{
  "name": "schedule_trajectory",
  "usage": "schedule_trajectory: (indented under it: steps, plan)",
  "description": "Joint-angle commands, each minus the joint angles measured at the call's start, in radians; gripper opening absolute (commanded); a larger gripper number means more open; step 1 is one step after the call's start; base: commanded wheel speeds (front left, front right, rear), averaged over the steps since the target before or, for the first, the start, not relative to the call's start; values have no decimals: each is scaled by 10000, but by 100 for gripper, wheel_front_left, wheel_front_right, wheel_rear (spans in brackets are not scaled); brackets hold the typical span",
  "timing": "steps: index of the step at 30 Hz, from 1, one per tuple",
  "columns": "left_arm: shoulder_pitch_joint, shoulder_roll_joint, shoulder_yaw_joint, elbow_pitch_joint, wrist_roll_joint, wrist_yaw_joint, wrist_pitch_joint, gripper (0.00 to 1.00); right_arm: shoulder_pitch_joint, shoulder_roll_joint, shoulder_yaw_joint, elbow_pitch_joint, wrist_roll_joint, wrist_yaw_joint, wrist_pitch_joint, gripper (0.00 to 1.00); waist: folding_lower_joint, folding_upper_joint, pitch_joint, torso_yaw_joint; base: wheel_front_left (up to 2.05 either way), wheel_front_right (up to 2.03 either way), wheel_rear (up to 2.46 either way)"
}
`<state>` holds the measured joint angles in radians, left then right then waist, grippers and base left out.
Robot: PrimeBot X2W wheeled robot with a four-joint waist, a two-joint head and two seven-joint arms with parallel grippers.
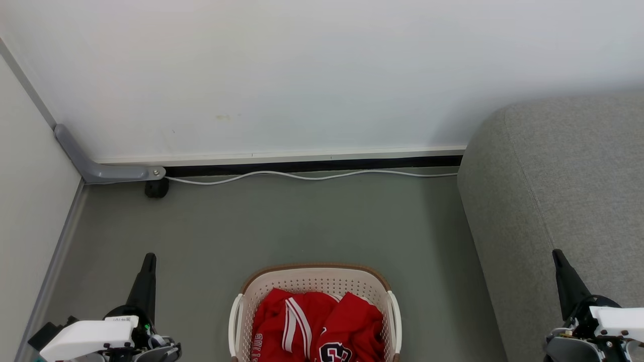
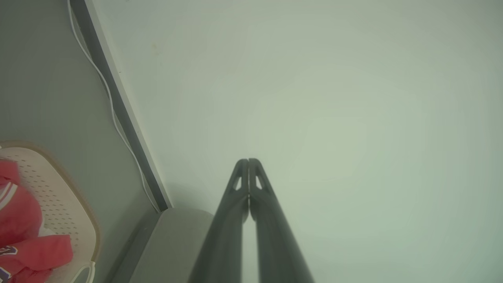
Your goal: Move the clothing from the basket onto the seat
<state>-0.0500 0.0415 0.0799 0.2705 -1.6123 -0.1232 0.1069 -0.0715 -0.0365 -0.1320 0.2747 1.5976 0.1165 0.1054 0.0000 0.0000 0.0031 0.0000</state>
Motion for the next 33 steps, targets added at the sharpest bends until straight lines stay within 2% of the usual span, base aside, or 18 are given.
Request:
schedule_trajectory:
  steps: [1, 33]
  plan:
    - [-579, 99, 333, -255, 33, -75, 58, 0, -366, -137, 171, -299, 101, 142, 87, 0, 0, 0, 0, 0, 0, 0, 0]
    - [-580, 94, 340, -255, 39, -75, 64, 0, -365, -137, 176, -299, 106, 142, 83, 0, 0, 0, 0, 0, 0, 0, 0]
